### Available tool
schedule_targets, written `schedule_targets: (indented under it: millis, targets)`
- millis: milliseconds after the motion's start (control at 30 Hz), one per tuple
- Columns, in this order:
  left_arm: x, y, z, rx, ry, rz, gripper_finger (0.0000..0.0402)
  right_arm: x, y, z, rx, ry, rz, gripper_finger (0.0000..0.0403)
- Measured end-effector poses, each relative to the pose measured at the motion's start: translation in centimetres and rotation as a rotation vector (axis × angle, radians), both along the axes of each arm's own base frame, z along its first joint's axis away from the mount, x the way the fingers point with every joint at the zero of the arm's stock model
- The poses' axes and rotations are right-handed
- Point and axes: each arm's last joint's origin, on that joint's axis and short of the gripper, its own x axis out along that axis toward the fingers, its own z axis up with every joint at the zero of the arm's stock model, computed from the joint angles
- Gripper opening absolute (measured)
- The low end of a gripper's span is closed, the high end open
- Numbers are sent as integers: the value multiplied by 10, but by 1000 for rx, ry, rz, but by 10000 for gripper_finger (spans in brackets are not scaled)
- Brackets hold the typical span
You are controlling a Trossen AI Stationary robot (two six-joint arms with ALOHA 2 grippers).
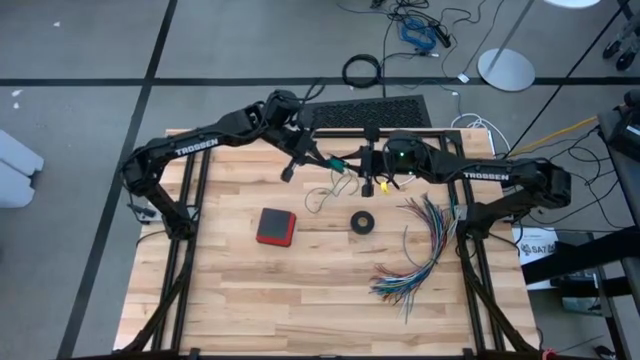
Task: Coiling cords
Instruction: Coil the green wire cable on the spool
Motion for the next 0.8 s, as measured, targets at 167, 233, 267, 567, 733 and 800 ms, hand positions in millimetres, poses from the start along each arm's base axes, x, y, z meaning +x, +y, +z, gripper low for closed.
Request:
schedule_targets:
  millis: [167, 233, 267, 567, 733, 800]
  targets:
    - [-4, 6, -2, 4, 11, 2, 1, -8, -8, 2, 52, 11, -5, 72]
    - [-5, 8, -3, 14, 11, -2, 1, -11, -11, 2, 91, 13, 6, 80]
    - [-6, 9, -4, 21, 11, -3, 1, -13, -13, 2, 110, 22, 4, 83]
    - [-18, 16, -9, 14, -1, -113, 0, -36, -31, -3, 320, 100, 143, 77]
    - [-21, 17, -8, -9, -42, -187, 0, -40, -45, -29, 517, 79, 257, 76]
    - [-21, 16, -8, 3, -55, -202, 0, -38, -47, -46, 561, 47, 280, 76]
